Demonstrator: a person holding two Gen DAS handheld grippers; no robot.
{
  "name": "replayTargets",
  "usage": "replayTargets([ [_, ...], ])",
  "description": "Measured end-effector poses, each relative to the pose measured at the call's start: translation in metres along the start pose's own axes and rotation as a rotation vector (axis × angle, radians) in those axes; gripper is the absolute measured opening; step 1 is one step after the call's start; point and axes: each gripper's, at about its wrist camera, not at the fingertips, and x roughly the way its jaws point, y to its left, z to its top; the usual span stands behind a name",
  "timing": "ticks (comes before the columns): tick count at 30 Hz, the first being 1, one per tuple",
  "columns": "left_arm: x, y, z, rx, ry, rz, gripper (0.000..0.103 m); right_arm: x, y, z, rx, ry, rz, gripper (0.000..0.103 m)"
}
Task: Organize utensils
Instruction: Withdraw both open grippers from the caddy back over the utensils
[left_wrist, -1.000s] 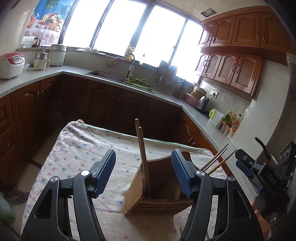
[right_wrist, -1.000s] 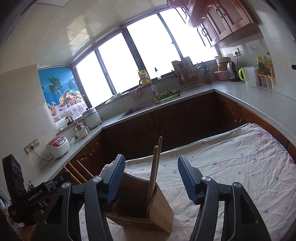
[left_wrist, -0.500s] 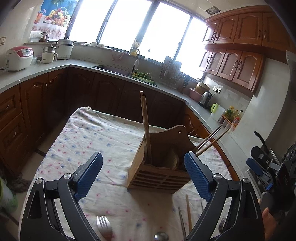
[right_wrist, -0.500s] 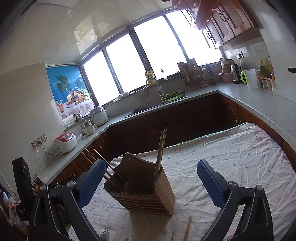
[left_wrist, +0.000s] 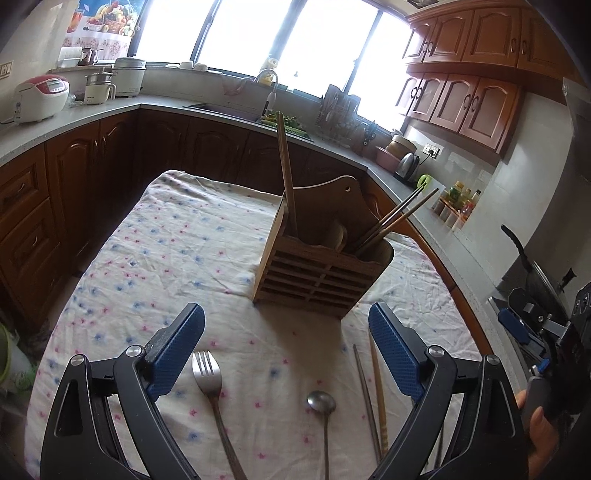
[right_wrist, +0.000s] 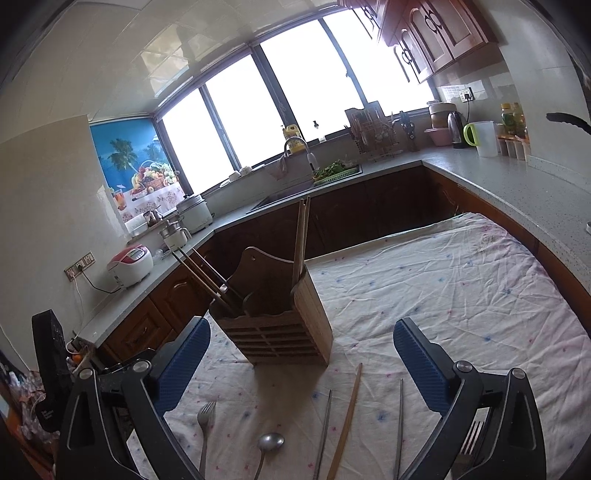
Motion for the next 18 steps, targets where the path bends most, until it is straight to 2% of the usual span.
replayTargets([
  [10,-0.004,-0.003,-0.037,0.003,0.080,-0.010,0.092,-0.020,-0.013,-0.036,0.003,0.050,-0.034,0.101],
  [18,0.001,-0.008,-0.063,0.021,0.142,-0.001,0.092,-0.027,-0.018,-0.072,-0.044,0.103,-0.100,0.100],
])
